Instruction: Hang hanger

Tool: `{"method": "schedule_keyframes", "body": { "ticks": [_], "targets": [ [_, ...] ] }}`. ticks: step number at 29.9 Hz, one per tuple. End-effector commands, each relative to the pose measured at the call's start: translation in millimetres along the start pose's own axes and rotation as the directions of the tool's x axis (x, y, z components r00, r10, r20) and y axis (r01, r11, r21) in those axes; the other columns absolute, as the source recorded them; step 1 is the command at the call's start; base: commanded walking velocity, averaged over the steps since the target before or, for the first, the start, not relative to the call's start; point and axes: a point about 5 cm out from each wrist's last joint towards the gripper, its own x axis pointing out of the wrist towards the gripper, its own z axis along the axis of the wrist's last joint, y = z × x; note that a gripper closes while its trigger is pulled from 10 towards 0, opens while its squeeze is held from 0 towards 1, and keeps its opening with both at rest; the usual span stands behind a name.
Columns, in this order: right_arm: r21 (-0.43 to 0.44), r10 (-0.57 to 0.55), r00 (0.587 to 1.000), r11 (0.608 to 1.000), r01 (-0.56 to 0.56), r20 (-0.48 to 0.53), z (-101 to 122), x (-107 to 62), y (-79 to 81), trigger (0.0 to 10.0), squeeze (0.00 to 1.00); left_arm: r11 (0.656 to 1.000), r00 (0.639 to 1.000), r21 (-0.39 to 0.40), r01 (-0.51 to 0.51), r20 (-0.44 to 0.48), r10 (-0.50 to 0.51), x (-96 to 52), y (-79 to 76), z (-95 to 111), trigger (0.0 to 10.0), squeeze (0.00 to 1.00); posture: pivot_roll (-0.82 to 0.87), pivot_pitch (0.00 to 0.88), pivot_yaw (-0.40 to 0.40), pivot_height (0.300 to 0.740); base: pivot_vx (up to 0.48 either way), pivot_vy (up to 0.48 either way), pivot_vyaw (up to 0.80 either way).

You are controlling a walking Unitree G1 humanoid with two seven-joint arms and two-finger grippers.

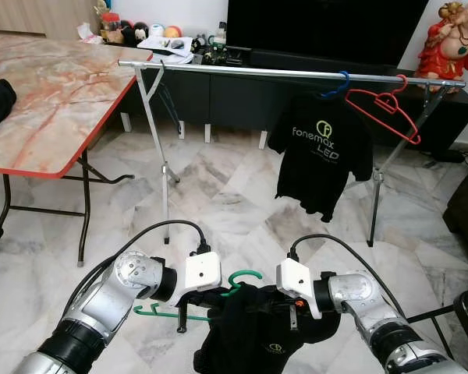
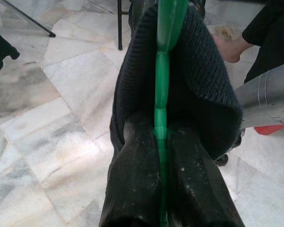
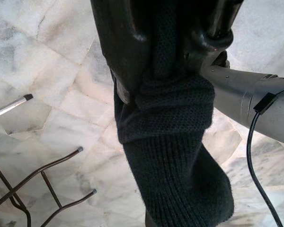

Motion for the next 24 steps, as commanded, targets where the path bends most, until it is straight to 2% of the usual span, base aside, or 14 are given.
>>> {"method": "schedule_keyframes", "body": {
  "ticks": [1, 12, 16, 18, 20, 21, 23, 24],
  "targets": [
    [0.035, -0.016, 1.000, 0.999, 0.017, -0.022, -7.4, -5.5, 1.1, 0.0, 0.00, 0.998, 0.999, 0.071, 0.003, 0.052, -0.007, -1.9, 6.0, 19.2, 10.0, 0.98, 0.09, 0.092, -0.075, 0.740, 0.000, 0.000, 0.00],
    [0.068, -0.052, 0.994, 0.996, 0.059, -0.092, -22.1, -10.7, 5.5, 0.0, 0.00, 0.998, 0.999, 0.058, 0.025, 0.033, -0.027, -7.8, 2.9, 15.2, 10.0, 1.00, 0.09, 0.096, -0.079, 0.740, 0.000, 0.000, 0.00],
    [0.071, -0.119, 0.985, 0.989, 0.128, -0.124, -26.2, -15.3, 2.4, 0.0, 0.00, 0.999, 0.999, 0.044, 0.031, 0.021, -0.032, -13.5, -0.2, 11.6, 10.0, 1.00, 0.09, 0.097, -0.079, 0.740, 0.000, 0.000, 0.00],
    [0.063, -0.249, 0.952, 0.963, 0.263, -0.178, -30.0, -22.0, -5.9, 0.0, 0.00, 1.000, 1.000, 0.024, -0.015, 0.014, 0.014, -21.3, 0.7, 7.2, 10.0, 1.00, 0.09, 0.097, -0.079, 0.740, 0.000, 0.000, 0.00],
    [0.060, -0.311, 0.928, 0.942, 0.329, -0.203, -32.2, -25.3, -9.6, 0.0, 0.00, 0.999, 0.999, 0.019, -0.044, 0.015, 0.044, -23.6, 1.7, 5.8, 10.0, 1.00, 0.09, 0.098, -0.082, 0.740, 0.000, 0.000, 0.00],
    [0.076, -0.379, 0.898, 0.912, 0.404, -0.223, -35.5, -29.5, -12.7, 0.0, 0.00, 0.996, 0.995, -0.003, -0.092, 0.025, 0.092, -24.9, 2.1, 3.6, 10.0, 1.00, 0.09, 0.098, -0.082, 0.740, 0.000, 0.000, 0.00],
    [0.085, -0.408, 0.884, 0.896, 0.436, -0.230, -37.0, -31.3, -13.8, 0.0, 0.00, 0.993, 0.993, -0.016, -0.115, 0.032, 0.116, -25.5, 1.5, 2.4, 10.0, 1.00, 0.09, 0.100, -0.082, 0.740, 0.000, 0.000, 0.00],
    [0.117, -0.448, 0.868, 0.870, 0.478, -0.214, -37.3, -33.1, -15.5, 0.0, 0.00, 0.986, 0.985, -0.039, -0.164, 0.043, 0.165, -25.5, -1.1, -1.6, 10.0, 1.00, 0.09, 0.099, -0.082, 0.740, 0.000, 0.000, 0.00]
  ]
}}
